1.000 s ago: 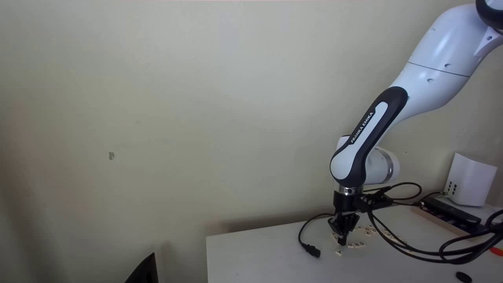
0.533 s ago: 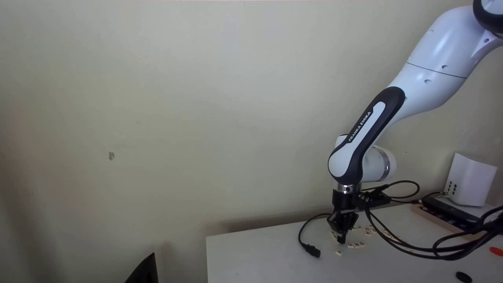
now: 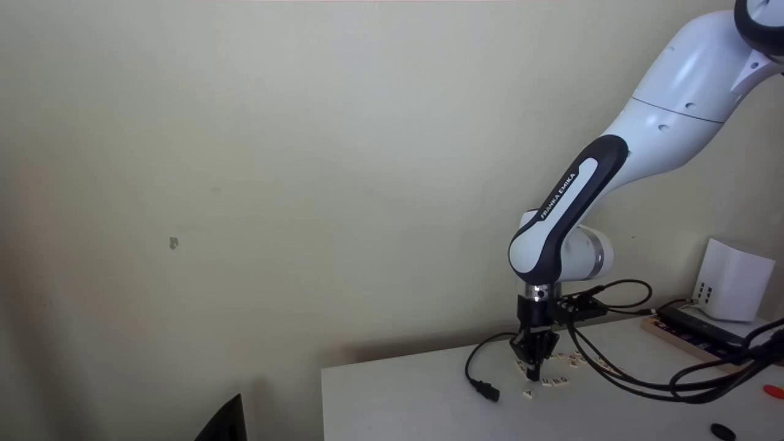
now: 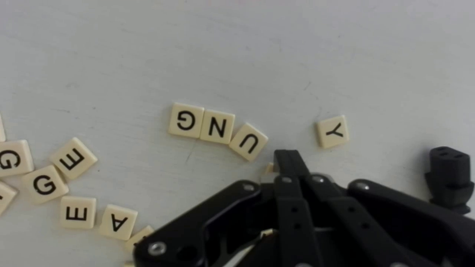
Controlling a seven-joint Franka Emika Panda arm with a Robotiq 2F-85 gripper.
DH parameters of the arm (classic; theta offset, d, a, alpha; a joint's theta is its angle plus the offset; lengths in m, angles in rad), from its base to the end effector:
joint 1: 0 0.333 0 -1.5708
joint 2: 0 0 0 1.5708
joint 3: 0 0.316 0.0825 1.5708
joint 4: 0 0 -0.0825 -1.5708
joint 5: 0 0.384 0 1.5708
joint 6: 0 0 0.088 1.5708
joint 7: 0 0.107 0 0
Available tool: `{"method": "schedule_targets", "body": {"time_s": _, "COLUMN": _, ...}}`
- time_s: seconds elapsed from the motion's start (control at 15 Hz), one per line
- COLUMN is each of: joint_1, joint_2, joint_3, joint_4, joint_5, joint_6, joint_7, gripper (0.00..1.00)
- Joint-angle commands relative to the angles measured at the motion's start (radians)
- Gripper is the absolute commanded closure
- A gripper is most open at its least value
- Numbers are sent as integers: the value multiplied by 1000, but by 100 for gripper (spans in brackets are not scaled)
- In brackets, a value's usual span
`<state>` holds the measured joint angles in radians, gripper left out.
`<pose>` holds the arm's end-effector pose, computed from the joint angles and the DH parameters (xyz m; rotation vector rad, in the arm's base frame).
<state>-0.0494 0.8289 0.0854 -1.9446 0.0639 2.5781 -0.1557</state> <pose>0.5697 0.0223 0.0366 -3.0179 -0.1704 0.2852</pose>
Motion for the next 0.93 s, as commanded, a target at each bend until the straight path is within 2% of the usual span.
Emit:
{"method": "schedule_targets", "body": {"time_s": 0.0, "joint_1": 8, "joint_2": 56, "joint_3": -6, "joint_4": 13, "joint_5": -11, "joint_6": -5, "joint_7": 10, "gripper": 100}}
{"method": "schedule_targets", "body": {"time_s": 0.87, "joint_1": -3, "joint_2": 37, "joint_3": 7, "joint_4": -30, "joint_5": 4, "joint_6": 13, "joint_7": 8, "gripper": 100}}
